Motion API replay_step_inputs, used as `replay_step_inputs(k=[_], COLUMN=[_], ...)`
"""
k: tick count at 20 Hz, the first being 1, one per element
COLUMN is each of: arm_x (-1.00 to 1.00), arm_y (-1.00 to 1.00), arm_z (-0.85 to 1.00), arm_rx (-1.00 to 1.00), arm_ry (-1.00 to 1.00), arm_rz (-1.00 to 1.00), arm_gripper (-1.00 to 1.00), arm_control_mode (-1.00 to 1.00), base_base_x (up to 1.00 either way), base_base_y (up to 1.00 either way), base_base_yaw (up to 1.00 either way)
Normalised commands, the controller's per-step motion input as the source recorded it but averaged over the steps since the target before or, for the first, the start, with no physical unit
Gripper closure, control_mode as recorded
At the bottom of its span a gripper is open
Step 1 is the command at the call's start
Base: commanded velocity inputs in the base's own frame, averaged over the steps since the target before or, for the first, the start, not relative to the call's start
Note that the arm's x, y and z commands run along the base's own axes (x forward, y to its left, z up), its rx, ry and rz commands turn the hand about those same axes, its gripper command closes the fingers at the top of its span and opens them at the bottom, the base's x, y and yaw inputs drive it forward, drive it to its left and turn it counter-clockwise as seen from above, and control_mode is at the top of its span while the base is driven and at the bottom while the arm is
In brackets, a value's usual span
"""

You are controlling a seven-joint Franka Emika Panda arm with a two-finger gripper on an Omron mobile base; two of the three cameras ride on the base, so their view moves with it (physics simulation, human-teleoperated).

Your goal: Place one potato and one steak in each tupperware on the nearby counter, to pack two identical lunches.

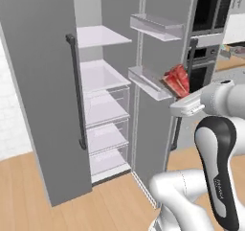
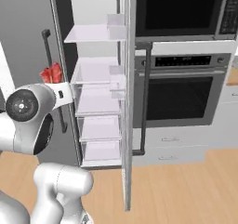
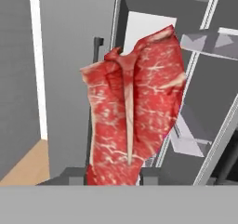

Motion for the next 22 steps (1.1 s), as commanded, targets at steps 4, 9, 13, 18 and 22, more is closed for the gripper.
replay_step_inputs(k=[4,9,13,18,22], arm_x=[0.00,0.00,0.00,0.00,0.00], arm_y=[0.00,0.00,0.00,0.00,0.00], arm_z=[0.00,0.00,0.00,0.00,0.00], arm_rx=[0.00,0.00,0.00,0.00,0.00], arm_ry=[0.00,0.00,0.00,0.00,0.00], arm_rz=[0.00,0.00,0.00,0.00,0.00], arm_gripper=[1.00,1.00,1.00,1.00,1.00], arm_control_mode=[1.00,1.00,1.00,1.00,1.00], base_base_x=[-1.00,-0.38,0.29,0.98,1.00], base_base_y=[-0.14,-0.14,-0.61,-0.33,-0.02], base_base_yaw=[-0.60,-0.83,-0.85,-0.56,-0.17])
